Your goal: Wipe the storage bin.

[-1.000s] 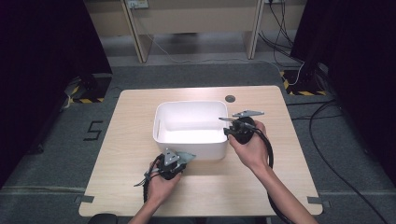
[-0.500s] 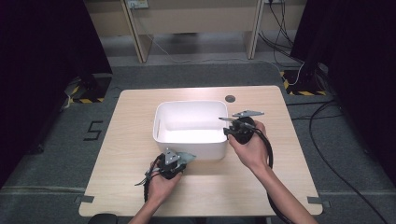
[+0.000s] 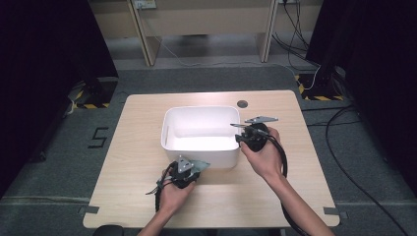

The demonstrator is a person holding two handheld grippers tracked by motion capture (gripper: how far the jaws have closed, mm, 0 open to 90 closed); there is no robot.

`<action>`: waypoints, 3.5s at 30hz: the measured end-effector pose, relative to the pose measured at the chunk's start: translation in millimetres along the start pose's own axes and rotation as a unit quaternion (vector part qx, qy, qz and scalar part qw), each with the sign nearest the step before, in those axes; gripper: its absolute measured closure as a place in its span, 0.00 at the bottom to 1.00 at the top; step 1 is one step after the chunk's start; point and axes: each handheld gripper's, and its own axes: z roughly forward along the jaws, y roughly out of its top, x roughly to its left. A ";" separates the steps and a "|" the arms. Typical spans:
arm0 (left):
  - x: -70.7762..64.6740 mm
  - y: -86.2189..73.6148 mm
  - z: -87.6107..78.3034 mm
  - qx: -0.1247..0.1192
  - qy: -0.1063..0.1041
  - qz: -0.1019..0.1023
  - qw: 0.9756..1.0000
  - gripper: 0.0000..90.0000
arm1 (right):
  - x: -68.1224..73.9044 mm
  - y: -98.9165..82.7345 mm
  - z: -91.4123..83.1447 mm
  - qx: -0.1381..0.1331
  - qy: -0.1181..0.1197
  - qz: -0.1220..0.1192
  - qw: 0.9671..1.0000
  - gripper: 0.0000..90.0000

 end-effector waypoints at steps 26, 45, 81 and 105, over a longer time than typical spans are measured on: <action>-3.1 -0.5 -0.3 -0.010 -0.005 -0.007 1.000 0.86 | 1.1 0.9 -4.8 0.014 0.001 0.012 1.000 0.76; -8.5 8.0 -6.8 -0.038 -0.014 -0.017 0.999 0.86 | 2.9 -0.5 -3.2 0.012 0.001 0.012 1.000 0.77; -11.5 24.2 -22.0 -0.061 -0.025 -0.025 0.998 0.86 | 2.8 -0.3 -2.2 0.012 0.000 0.012 1.000 0.77; -14.7 33.9 -30.3 -0.073 -0.027 -0.025 0.997 0.86 | 3.0 -0.1 -2.1 0.013 0.000 0.013 1.000 0.77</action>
